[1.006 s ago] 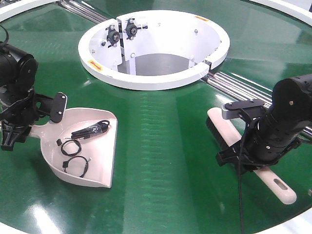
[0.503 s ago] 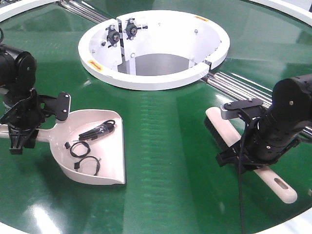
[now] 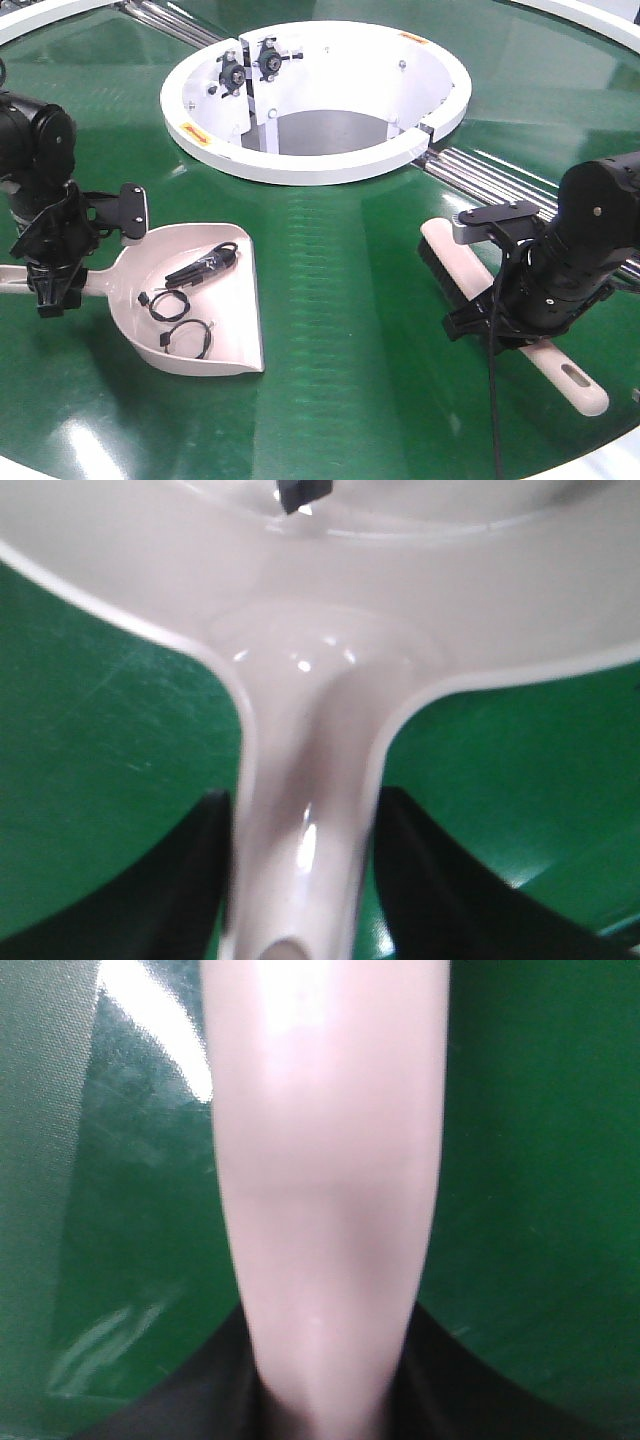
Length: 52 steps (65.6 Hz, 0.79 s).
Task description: Clean and inspect green conveyor with broom and dustpan
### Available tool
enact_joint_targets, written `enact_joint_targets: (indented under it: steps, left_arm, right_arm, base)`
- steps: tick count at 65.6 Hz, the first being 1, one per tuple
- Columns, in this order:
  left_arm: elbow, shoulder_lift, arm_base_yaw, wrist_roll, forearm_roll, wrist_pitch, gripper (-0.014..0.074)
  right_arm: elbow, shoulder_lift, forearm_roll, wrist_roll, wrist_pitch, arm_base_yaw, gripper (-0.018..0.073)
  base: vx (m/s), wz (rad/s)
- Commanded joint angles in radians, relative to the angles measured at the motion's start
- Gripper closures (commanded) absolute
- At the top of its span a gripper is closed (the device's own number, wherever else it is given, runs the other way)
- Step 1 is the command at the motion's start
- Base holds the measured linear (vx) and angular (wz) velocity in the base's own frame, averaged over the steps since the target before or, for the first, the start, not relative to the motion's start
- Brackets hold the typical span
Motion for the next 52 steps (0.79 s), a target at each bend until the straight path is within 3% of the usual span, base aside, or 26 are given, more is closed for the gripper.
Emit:
enact_joint_targets:
  steps: [1,10,24,37,52]
  left_arm:
    - [-0.027,-0.058,-0.003,-0.014,-0.037,0.020,0.0139]
    - [-0.027,-0.060,-0.003,-0.015,-0.089,0.020,0.0067]
    - [-0.027,-0.076,-0.004,-0.015,-0.191,0.020,0.0062]
    - [-0.027,-0.113,-0.004,-0.022,-0.198,0.020,0.0063]
    - [-0.027,-0.185,-0.004,-0.075,-0.234,0.020,0.0063]
  right_arm:
    - [-0.023,-0.044,0.000,-0.010,-0.023,-0.006,0.0561]
    - [-0.023,-0.043,0.000,0.008,-0.024,-0.006,0.0559]
    - [-0.023,0.003,0.000,0.034,-0.063,-0.007,0.0553]
    - [-0.023,0.072,0.000,0.079,-0.112,-0.007,0.0532]
    - [-0.023,0.148,0.005,0.129,-0.171,-0.007,0.0429]
  base:
    - [0.00,0.00]
    - [0.00,0.00]
    - [0.00,0.00]
    - [0.00,0.00]
    - [0.00,0.00]
